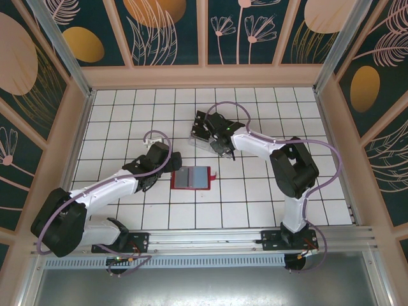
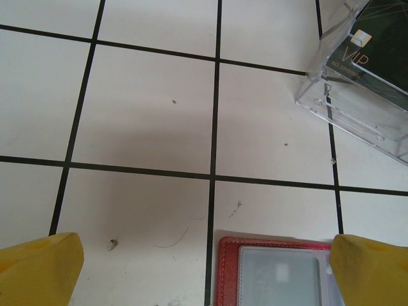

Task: Put the credit cards into the card holder
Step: Pick up the credit card from the storage box.

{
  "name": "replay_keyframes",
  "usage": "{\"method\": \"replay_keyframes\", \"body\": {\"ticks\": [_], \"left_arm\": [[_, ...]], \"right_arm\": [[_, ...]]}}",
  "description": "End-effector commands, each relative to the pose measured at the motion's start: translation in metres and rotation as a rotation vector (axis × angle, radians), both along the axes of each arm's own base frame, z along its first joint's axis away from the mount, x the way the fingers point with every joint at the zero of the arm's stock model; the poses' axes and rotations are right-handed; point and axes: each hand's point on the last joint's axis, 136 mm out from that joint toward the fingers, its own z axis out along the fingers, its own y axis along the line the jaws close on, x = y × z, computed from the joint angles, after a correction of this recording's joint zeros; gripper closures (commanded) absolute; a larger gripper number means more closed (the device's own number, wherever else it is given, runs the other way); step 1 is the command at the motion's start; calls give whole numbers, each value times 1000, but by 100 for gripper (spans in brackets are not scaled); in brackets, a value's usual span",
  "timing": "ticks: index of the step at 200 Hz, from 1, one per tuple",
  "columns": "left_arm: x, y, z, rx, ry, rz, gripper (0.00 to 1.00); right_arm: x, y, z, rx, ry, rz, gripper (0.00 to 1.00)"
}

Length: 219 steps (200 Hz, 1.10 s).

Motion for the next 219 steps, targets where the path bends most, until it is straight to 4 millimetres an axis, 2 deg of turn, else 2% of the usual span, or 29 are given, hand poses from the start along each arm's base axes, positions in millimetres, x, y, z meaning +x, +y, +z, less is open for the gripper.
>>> {"method": "replay_keyframes", "body": {"ticks": [1,61,97,164,189,219], "left_arm": [[2,1,-2,2,-1,-4,1],[2,1,-3,4,-1,-7,1],[1,1,-3,6,2,-7,1],[2,3,-3,19,3,1,1],[-1,4,-6,21,14,4,1],[-6,9,-13,33,34,10,1]], "right_arm": [[1,4,-1,-14,15,24,88],[0,4,2,-15,23,61,97],[4,10,16,8,-3,83,100],[11,18,67,51,-109,81,100],[3,31,92,124,-139,73,100],[-19,58,122,327,-140,52,100]]}}
